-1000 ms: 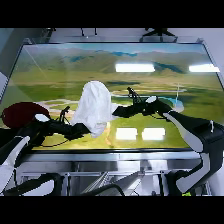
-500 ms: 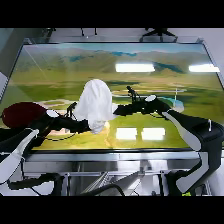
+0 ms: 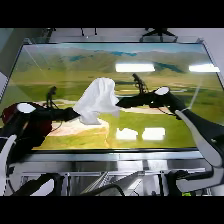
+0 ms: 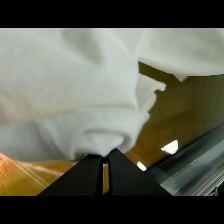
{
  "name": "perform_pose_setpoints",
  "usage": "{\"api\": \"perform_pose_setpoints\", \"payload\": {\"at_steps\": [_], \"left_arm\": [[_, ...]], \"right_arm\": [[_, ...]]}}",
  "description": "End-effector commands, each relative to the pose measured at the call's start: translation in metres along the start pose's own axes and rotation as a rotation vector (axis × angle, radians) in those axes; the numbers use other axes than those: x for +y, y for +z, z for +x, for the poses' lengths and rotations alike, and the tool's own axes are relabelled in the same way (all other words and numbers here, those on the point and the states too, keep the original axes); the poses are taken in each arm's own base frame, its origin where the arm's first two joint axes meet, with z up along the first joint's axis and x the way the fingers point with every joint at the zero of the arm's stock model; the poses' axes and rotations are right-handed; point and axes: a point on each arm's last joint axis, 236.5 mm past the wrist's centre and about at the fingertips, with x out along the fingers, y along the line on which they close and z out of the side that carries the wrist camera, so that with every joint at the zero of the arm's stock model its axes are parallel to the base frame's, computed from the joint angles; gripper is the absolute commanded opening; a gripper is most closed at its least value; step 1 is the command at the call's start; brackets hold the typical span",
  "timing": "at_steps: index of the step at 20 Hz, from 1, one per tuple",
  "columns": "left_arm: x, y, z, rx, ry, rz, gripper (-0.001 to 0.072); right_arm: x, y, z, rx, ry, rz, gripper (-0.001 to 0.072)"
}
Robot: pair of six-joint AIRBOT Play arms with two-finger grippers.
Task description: Fold the shirts.
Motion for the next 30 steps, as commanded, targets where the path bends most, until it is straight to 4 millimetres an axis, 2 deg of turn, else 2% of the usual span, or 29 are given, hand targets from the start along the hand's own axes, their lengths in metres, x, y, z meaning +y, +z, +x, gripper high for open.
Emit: {"api": "perform_pose_setpoints", "payload": {"at_steps": [1,2,4,5,7,8,9,11,12,13,14,15,16,18,19,21,22,23,24,25,26,27,28,30], "left_arm": [[-0.071,0.048,-0.102,-0.261,-0.004,0.221,0.0011],[-0.103,0.062,-0.143,-0.381,0.009,0.310,0.0011],[-0.172,0.072,-0.218,-0.579,0.014,0.479,0.0011],[-0.206,0.068,-0.249,-0.653,0.016,0.553,0.0011],[-0.264,0.050,-0.296,-0.764,0.014,0.702,0.0011],[-0.287,0.042,-0.320,-0.831,0.026,0.756,0.0011],[-0.301,0.037,-0.343,-0.902,0.060,0.794,0.0011],[-0.309,0.039,-0.371,-0.988,0.135,0.803,0.0011],[-0.303,0.046,-0.370,-0.969,0.155,0.786,0.0011],[-0.292,0.055,-0.355,-0.902,0.146,0.758,0.0011],[-0.275,0.067,-0.333,-0.815,0.129,0.714,0.0011],[-0.253,0.080,-0.303,-0.705,0.110,0.662,0.0011],[-0.231,0.092,-0.271,-0.603,0.092,0.614,0.0011],[-0.174,0.115,-0.205,-0.427,0.075,0.487,0.0011],[-0.139,0.123,-0.165,-0.330,0.071,0.424,0.0011],[-0.070,0.133,-0.096,-0.192,0.074,0.301,0.0011],[-0.036,0.136,-0.064,-0.146,0.082,0.250,0.0011],[-0.001,0.138,-0.031,-0.099,0.090,0.199,0.0012],[0.027,0.135,-0.003,-0.049,0.091,0.147,0.0013],[0.050,0.131,0.022,0.007,0.083,0.098,0.0016],[0.065,0.127,0.040,0.064,0.069,0.070,0.0193],[0.074,0.124,0.053,0.116,0.051,0.046,0.0611],[0.078,0.125,0.057,0.154,0.035,0.030,0.0654],[0.077,0.135,0.043,0.186,0.027,0.028,0.0654]], "right_arm": [[0.088,0.053,-0.098,-0.203,0.006,-0.253,0.0016],[0.123,0.067,-0.135,-0.289,-0.015,-0.358,0.0016],[0.199,0.077,-0.206,-0.437,-0.099,-0.605,0.0016],[0.232,0.075,-0.235,-0.496,-0.164,-0.721,0.0016],[0.289,0.064,-0.284,-0.599,-0.265,-0.888,0.0016],[0.308,0.061,-0.308,-0.656,-0.341,-0.943,0.0016],[0.318,0.061,-0.331,-0.709,-0.429,-0.974,0.0015],[0.324,0.069,-0.369,-0.806,-0.590,-1.017,0.0016],[0.321,0.076,-0.377,-0.829,-0.634,-1.027,0.0016],[0.310,0.085,-0.374,-0.817,-0.650,-1.016,0.0016],[0.290,0.096,-0.361,-0.769,-0.646,-0.984,0.0016],[0.258,0.109,-0.340,-0.690,-0.636,-0.933,0.0016],[0.222,0.122,-0.317,-0.613,-0.622,-0.862,0.0016],[0.129,0.144,-0.261,-0.450,-0.603,-0.706,0.0016],[0.077,0.148,-0.230,-0.366,-0.596,-0.629,0.0016],[-0.032,0.136,-0.165,-0.194,-0.576,-0.460,0.0017],[-0.074,0.122,-0.140,-0.127,-0.567,-0.382,0.0017],[-0.122,0.100,-0.110,-0.052,-0.555,-0.278,0.0018],[-0.155,0.081,-0.090,0.000,-0.549,-0.205,0.0025],[-0.180,0.066,-0.076,0.028,-0.547,-0.131,0.0124],[-0.195,0.057,-0.069,0.034,-0.551,-0.064,0.0330],[-0.200,0.054,-0.069,0.030,-0.553,-0.023,0.0417],[-0.197,0.058,-0.076,0.020,-0.554,-0.023,0.0417],[-0.173,0.074,-0.109,-0.005,-0.559,-0.039,0.0418]]}}
